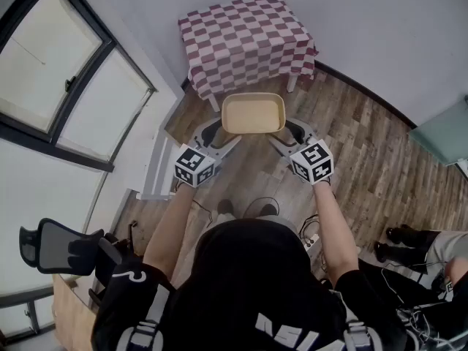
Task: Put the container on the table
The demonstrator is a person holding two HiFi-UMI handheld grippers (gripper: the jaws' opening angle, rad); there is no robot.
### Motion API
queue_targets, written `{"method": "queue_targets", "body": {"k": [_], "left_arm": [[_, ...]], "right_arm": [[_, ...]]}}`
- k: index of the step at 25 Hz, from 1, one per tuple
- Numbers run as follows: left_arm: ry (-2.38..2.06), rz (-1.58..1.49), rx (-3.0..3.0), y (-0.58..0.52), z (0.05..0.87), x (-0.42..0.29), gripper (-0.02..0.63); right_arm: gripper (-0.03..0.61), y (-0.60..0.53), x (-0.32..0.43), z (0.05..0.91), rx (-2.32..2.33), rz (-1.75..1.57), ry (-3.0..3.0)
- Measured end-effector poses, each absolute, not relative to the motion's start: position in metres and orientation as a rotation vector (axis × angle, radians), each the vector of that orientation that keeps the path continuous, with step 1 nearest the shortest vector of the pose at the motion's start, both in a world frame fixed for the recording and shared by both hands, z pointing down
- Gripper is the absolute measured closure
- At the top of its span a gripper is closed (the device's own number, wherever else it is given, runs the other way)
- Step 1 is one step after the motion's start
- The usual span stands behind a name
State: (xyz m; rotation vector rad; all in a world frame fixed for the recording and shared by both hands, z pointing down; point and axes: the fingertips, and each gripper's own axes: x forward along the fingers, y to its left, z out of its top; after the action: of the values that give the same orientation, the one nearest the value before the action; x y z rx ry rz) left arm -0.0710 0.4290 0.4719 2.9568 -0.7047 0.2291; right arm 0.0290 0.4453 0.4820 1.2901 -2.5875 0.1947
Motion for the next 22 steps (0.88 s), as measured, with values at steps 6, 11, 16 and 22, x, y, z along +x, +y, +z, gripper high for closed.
{"method": "queue_targets", "body": {"k": [6,11,16,22], "left_arm": [[-0.704,0.233,2.959,0.425,0.474,-0.05,0.328],[-0.703,0.234,2.951,0.429,0.478,-0.03,0.328],[-0.709,0.251,2.945,0.433,0.484,-0.016,0.328],[-0.741,0.258,2.937,0.434,0.485,-0.014,0.328]], "right_arm": [[0.313,0.441,0.051,0.483,1.287,0.186,-2.582],[0.311,0.446,0.07,0.489,1.291,0.205,-2.583],[0.31,0.449,0.083,0.495,1.271,0.213,-2.588],[0.311,0.447,0.086,0.496,1.242,0.217,-2.604]]}}
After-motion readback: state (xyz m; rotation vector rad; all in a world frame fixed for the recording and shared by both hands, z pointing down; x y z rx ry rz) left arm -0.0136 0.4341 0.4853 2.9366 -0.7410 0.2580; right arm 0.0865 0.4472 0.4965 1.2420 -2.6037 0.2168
